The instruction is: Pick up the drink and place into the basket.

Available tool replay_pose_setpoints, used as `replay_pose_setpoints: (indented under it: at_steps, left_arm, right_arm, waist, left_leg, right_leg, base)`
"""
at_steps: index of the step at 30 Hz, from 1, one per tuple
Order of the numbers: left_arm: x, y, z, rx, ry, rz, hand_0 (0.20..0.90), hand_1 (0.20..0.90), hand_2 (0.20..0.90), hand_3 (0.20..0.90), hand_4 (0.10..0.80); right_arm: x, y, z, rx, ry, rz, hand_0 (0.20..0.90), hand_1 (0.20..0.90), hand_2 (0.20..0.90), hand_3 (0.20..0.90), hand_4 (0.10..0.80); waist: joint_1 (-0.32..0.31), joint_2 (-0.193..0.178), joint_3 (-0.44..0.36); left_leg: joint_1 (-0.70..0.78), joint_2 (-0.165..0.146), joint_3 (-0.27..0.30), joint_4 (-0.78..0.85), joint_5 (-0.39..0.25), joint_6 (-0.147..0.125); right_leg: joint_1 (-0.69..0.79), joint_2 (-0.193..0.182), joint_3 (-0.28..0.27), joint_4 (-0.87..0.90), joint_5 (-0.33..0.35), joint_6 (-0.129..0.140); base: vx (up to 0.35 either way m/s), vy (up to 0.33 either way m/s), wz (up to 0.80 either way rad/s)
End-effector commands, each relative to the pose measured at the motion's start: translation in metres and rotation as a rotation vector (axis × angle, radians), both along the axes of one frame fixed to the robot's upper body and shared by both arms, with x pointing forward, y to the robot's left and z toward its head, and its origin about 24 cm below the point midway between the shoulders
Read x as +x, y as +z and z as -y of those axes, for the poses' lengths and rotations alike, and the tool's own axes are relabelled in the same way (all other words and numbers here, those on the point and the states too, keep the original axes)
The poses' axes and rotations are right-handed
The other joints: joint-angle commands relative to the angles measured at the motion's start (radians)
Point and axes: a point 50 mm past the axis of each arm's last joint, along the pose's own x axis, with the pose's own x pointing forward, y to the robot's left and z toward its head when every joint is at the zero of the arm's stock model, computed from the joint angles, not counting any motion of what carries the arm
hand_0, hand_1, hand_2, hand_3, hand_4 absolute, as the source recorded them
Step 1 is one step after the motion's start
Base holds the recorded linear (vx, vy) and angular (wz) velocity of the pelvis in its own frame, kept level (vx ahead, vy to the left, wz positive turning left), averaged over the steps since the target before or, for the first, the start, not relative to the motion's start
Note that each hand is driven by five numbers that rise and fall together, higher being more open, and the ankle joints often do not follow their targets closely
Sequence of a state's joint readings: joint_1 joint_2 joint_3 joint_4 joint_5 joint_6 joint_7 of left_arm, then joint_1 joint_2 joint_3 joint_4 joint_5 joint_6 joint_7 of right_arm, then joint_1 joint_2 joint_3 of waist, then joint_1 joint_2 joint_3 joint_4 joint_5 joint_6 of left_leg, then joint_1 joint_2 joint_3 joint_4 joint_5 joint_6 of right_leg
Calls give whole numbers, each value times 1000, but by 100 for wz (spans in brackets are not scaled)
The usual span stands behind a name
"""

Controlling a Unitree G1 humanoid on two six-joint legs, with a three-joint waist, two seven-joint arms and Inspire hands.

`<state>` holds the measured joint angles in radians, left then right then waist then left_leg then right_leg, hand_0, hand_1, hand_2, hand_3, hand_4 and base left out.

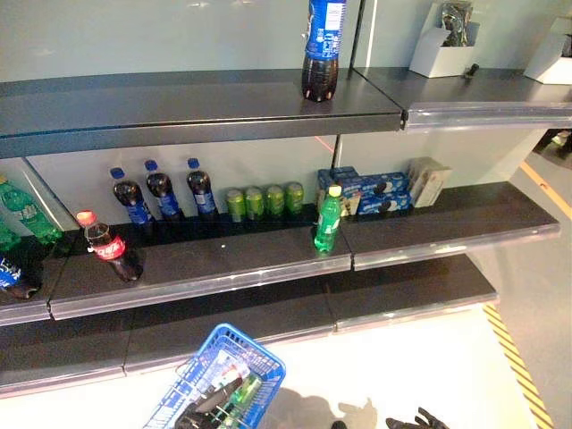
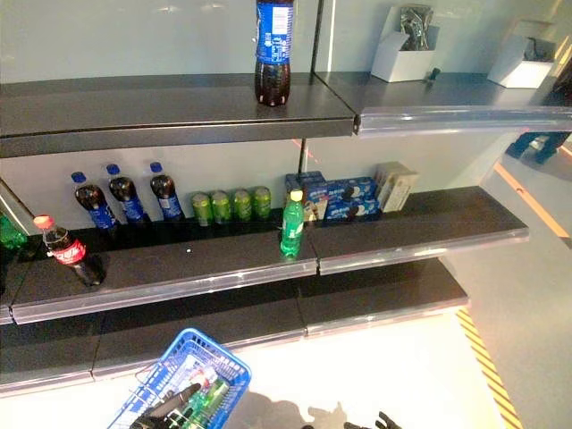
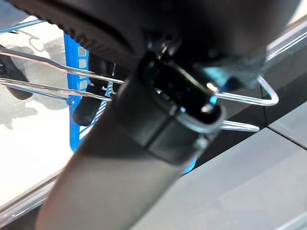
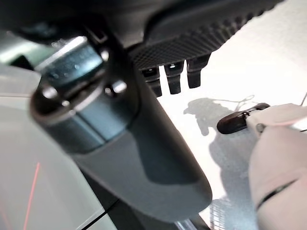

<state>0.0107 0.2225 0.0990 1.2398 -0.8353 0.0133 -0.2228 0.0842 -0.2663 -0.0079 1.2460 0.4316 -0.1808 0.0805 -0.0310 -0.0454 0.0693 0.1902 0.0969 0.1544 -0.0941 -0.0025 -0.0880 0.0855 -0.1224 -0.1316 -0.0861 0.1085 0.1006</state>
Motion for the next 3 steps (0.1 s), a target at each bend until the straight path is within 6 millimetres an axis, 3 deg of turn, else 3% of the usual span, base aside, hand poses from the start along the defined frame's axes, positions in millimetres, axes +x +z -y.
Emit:
replay_pose_setpoints:
  at_steps: [1, 3]
  left_arm:
    - [32, 20, -26, 87, -79, 207, 300, 300, 300, 200, 100]
    - [32, 20, -27, 86, -83, 206, 300, 300, 300, 200, 100]
  right_arm:
    - [30, 10, 12, -34, 19, 98, 900, 900, 900, 900, 800]
    - [28, 10, 11, -30, 20, 94, 900, 900, 900, 900, 800]
  waist:
    - [25, 39, 24]
    - [26, 38, 23]
  left_leg:
    - [-29, -95, 21, 7, -43, 74]
    - [-29, -93, 25, 7, -44, 74]
  right_leg:
    - [24, 11, -35, 130, -120, 33]
    - [24, 11, -37, 126, -122, 33]
  base:
    - [0, 0, 0]
    - [0, 0, 0]
